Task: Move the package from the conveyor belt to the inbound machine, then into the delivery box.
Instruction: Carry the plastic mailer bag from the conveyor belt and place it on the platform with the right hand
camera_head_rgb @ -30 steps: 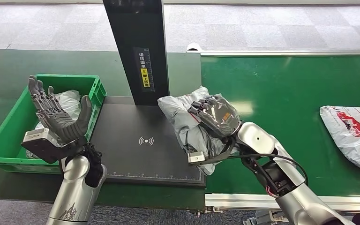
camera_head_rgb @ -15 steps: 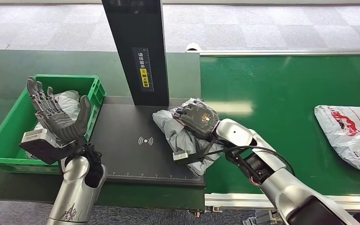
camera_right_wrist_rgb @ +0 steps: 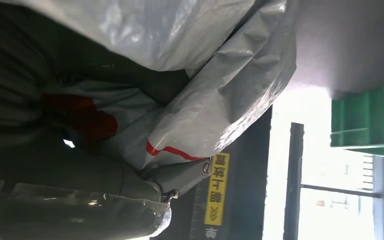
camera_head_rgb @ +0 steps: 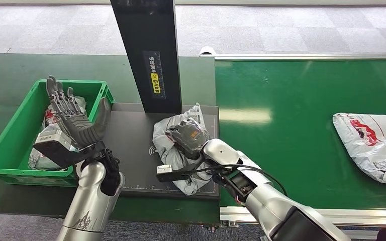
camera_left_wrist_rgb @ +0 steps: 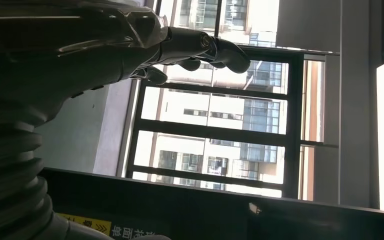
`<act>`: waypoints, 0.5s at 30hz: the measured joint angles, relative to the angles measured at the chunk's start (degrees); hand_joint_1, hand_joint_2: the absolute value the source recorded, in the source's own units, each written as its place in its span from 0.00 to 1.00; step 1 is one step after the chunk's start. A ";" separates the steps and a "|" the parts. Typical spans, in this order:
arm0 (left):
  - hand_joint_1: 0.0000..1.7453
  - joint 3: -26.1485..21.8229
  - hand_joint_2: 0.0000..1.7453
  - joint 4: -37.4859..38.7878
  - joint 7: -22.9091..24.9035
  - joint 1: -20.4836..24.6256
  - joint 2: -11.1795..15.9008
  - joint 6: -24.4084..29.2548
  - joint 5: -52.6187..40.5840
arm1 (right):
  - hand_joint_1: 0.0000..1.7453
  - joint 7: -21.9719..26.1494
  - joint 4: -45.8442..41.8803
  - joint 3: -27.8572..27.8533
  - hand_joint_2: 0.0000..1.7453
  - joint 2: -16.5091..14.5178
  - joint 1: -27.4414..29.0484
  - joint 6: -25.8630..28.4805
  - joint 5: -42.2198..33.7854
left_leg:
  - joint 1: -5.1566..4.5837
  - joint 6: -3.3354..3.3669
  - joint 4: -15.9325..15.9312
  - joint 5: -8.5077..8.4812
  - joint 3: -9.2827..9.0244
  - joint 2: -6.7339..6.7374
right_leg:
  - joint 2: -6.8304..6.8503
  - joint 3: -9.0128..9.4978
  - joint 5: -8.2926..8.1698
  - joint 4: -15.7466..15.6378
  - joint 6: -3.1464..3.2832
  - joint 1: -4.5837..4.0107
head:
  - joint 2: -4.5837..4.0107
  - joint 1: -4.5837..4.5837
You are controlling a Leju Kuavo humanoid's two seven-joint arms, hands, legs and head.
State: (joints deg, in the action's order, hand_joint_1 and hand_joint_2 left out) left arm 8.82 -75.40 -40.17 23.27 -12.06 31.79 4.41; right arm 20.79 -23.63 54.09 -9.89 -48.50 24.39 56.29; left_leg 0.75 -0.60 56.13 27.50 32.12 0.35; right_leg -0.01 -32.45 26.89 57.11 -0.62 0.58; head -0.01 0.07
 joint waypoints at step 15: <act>0.00 1.55 1.00 4.81 0.00 2.81 -2.91 -0.84 0.25 | 1.00 -7.23 5.46 -2.85 1.00 -2.06 -2.90 1.01 -1.62 | 0.01 0.00 0.00 0.00 0.00 0.02 | 0.00 -0.02 -0.01 0.01 0.01 -0.01 | -0.01 -0.01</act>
State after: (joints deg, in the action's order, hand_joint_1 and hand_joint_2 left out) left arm 10.37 -70.59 -40.17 26.08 -14.97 30.95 4.66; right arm 13.56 -18.17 51.24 -11.95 -51.40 25.40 54.66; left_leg 0.75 -0.60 56.13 27.51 32.13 0.37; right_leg -0.01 -32.47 26.88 57.12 -0.61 0.58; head -0.01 0.07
